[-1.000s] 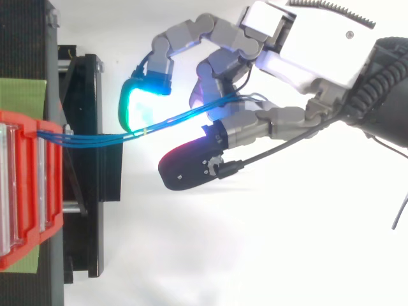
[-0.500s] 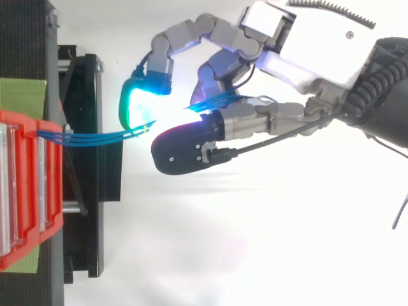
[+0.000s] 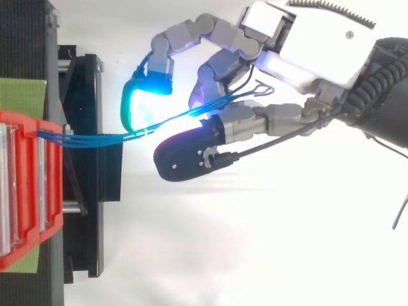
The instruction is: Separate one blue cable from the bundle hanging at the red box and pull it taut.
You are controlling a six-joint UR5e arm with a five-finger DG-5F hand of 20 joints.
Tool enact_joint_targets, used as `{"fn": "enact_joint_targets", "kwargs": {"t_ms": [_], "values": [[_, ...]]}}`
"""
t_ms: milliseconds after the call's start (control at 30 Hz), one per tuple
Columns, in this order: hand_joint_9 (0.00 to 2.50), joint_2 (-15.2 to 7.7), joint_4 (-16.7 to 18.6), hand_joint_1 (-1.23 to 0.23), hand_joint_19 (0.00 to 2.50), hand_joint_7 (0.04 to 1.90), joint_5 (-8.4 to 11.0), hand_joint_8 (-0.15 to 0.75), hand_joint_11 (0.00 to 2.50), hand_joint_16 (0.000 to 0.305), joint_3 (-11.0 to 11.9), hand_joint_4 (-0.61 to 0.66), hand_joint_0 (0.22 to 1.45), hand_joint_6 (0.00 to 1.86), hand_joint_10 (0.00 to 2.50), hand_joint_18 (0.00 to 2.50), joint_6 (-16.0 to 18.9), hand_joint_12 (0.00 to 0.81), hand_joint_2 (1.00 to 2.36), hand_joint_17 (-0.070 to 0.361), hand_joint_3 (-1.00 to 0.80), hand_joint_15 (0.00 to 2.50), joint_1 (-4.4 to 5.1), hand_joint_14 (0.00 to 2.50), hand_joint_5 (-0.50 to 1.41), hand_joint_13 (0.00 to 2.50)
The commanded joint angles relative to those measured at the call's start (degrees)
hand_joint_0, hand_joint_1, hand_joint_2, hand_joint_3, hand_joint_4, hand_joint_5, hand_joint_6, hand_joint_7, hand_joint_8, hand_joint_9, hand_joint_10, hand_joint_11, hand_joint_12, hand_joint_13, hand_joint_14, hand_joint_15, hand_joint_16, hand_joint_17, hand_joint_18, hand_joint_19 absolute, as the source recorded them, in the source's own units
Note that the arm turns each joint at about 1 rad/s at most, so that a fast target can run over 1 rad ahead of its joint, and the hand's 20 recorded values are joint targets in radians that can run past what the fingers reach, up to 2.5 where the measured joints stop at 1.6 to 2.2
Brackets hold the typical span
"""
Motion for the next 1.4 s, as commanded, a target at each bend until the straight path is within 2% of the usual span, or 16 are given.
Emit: {"fn": "enact_joint_targets", "kwargs": {"t_ms": [0,133,167,300,400,500,567,733,800,867,1000,1033,1067,1233,1300,1367], "values": [[1.01,0.1,0.0,-0.9,0.72,1.04,0.0,0.088,1.6,0.041,-0.1,-0.19,0.79,0.9,1.18,0.75,0.0,0.266,1.0,0.092,-0.5,1.53,-0.04,0.85,-0.22,1.14],[1.01,0.1,0.0,-0.92,0.74,1.04,0.0,0.101,1.61,0.041,-0.1,-0.16,0.69,0.89,1.18,0.74,0.0,0.274,1.0,0.091,-0.5,1.51,0.05,0.89,-0.23,1.14],[1.0,0.0,0.0,-0.92,0.76,1.03,0.0,0.111,1.61,0.041,-0.1,-0.14,0.62,0.89,1.18,0.74,0.0,0.273,1.0,0.092,-0.5,1.52,0.05,0.9,-0.23,1.14],[0.99,0.1,0.0,-0.87,0.78,0.97,0.0,0.149,1.46,0.047,-0.1,-0.08,0.5,0.89,1.35,0.77,0.0,0.313,1.0,0.105,-0.5,1.33,0.05,1.16,-0.24,1.11],[0.99,0.0,0.0,-0.8,0.79,0.93,0.0,0.171,1.38,0.051,-0.1,-0.06,0.46,0.89,1.43,0.79,0.0,0.34,1.0,0.115,-0.5,1.22,-0.04,1.32,-0.24,1.1],[0.99,0.0,0.0,-0.75,0.79,0.93,0.0,0.178,1.38,0.052,-0.1,-0.05,0.46,0.89,1.44,0.8,0.0,0.335,1.0,0.117,-0.5,1.22,0.05,1.33,-0.24,1.1],[1.01,0.0,0.0,-0.66,0.8,0.94,0.0,0.159,1.45,0.049,-0.1,-0.07,0.49,0.88,1.35,0.78,0.0,0.315,1.0,0.11,-0.5,1.25,0.05,1.29,-0.24,1.1],[1.04,0.1,0.0,-0.57,0.84,1.01,0.0,0.128,1.59,0.043,0.0,-0.12,0.61,0.87,1.17,0.76,0.0,0.288,1.0,0.097,-0.5,1.34,-0.04,1.19,-0.23,1.11],[1.05,0.0,0.0,-0.61,0.84,1.03,0.0,0.133,1.59,0.043,-0.1,-0.12,0.63,0.88,1.18,0.76,0.0,0.279,1.0,0.097,-0.5,1.34,0.05,1.19,-0.23,1.12],[1.05,0.1,0.0,-0.65,0.84,1.04,0.0,0.133,1.59,0.043,-0.1,-0.12,0.64,0.9,1.19,0.76,0.0,0.291,1.01,0.097,-0.38,1.35,0.05,1.19,-0.22,1.12],[1.06,0.0,0.0,-0.72,0.83,1.09,0.0,0.139,1.59,0.043,-0.1,-0.16,0.67,0.92,1.2,0.76,0.0,0.286,1.02,0.097,-0.27,1.36,-0.04,1.16,-0.22,1.13],[1.06,0.0,0.0,-0.76,0.82,1.17,0.0,0.138,1.59,0.043,-0.1,-0.2,0.7,0.92,1.21,0.76,0.0,0.289,1.02,0.096,-0.26,1.38,0.05,1.12,-0.22,1.14],[1.06,0.0,0.0,-0.81,0.81,1.22,0.0,0.139,1.58,0.043,-0.1,-0.19,0.73,0.92,1.22,0.76,0.0,0.286,1.02,0.096,-0.27,1.41,0.05,1.07,-0.22,1.14],[1.0,0.0,0.0,-0.88,0.8,1.15,0.0,0.109,1.6,0.041,-0.1,-0.22,0.84,0.92,1.19,0.67,0.0,0.278,1.01,0.091,-0.42,1.42,0.05,1.05,-0.22,1.07],[0.97,0.1,0.0,-0.88,0.77,1.14,0.0,0.087,1.64,0.041,-0.1,-0.23,0.85,0.91,1.08,0.64,0.0,0.276,1.0,0.091,-0.5,1.46,0.05,0.91,-0.22,1.04],[0.94,0.1,0.0,-0.9,0.72,1.13,0.0,0.078,1.66,0.041,-0.1,-0.24,0.85,0.9,0.99,0.64,0.0,0.273,1.0,0.093,-0.5,1.54,0.05,0.75,-0.22,1.01]]}}
